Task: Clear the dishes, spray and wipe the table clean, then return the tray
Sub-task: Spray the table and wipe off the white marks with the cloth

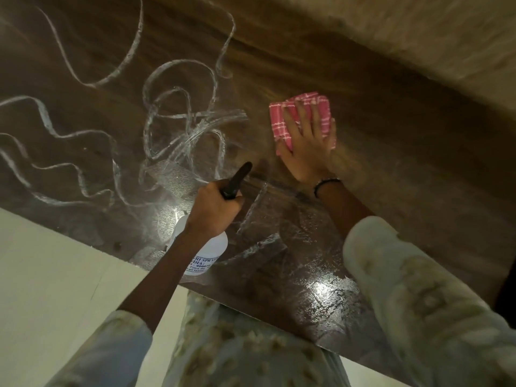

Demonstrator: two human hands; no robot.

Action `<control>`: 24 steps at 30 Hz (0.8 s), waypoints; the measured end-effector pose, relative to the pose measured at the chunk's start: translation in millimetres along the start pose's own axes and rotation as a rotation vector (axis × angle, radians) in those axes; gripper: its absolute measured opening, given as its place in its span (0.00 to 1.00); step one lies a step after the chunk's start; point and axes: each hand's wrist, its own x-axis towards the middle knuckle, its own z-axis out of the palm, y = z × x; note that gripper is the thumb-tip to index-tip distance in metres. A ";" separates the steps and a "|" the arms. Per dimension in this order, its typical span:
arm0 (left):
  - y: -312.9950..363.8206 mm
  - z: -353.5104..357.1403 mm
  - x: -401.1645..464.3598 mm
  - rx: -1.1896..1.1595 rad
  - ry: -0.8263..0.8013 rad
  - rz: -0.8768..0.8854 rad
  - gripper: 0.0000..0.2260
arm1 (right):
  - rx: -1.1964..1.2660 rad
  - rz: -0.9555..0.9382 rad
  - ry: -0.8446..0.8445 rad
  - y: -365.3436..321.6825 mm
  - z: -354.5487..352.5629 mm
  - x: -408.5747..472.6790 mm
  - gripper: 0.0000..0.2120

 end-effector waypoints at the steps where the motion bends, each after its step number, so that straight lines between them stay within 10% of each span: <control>1: -0.8 -1.5 -0.2 0.002 -0.001 0.007 0.09 | -0.011 -0.041 0.005 -12.5 2.8 1.3 0.30; 9: -6.8 -17.2 1.2 0.030 -0.021 0.070 0.09 | -0.121 -0.385 -0.009 -14.4 24.7 -77.4 0.28; 17: -18.9 -37.4 7.3 0.053 -0.041 0.106 0.06 | -0.039 0.076 0.064 -2.3 7.0 -32.4 0.30; 24: -24.6 -43.7 4.7 0.077 0.001 0.133 0.16 | -0.026 -0.154 0.079 -92.4 28.3 -25.0 0.27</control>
